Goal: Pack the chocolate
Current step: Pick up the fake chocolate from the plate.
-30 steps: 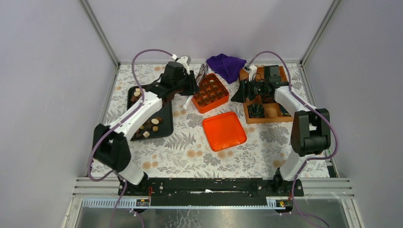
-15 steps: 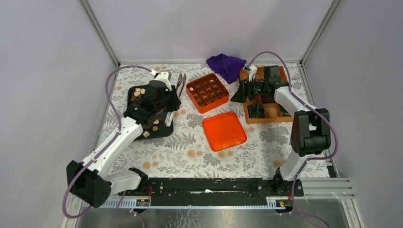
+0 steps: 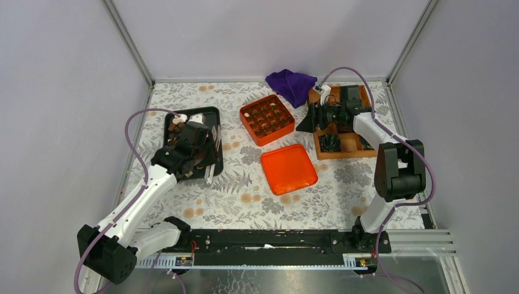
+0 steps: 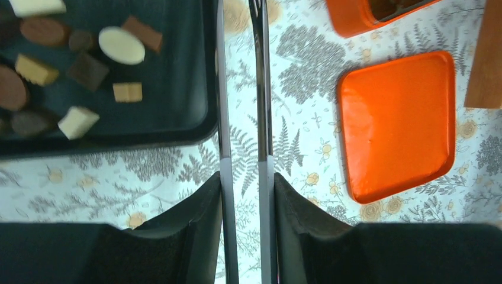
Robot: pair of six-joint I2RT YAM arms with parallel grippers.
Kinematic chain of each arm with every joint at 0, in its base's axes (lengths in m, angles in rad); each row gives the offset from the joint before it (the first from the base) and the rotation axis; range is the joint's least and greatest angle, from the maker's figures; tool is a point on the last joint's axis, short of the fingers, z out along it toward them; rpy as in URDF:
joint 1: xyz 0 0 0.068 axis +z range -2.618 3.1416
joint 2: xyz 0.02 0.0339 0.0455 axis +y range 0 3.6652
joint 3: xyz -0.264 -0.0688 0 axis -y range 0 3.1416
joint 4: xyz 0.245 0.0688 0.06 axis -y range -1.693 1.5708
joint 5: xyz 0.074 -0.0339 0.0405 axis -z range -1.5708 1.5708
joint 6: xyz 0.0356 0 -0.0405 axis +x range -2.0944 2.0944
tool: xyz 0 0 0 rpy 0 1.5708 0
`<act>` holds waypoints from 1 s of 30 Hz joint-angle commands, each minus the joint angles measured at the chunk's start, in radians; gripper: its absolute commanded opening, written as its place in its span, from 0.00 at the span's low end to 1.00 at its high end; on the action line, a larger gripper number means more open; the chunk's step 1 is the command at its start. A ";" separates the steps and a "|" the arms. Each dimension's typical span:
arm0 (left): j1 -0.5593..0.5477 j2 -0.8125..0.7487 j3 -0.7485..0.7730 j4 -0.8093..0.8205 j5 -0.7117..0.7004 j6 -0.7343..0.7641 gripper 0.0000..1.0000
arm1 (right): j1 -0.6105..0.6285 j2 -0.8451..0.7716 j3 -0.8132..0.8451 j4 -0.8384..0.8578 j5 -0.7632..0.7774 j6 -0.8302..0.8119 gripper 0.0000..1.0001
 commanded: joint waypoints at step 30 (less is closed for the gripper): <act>0.046 0.132 0.011 -0.199 -0.071 -0.580 0.41 | -0.004 -0.027 -0.014 0.044 -0.059 0.018 0.70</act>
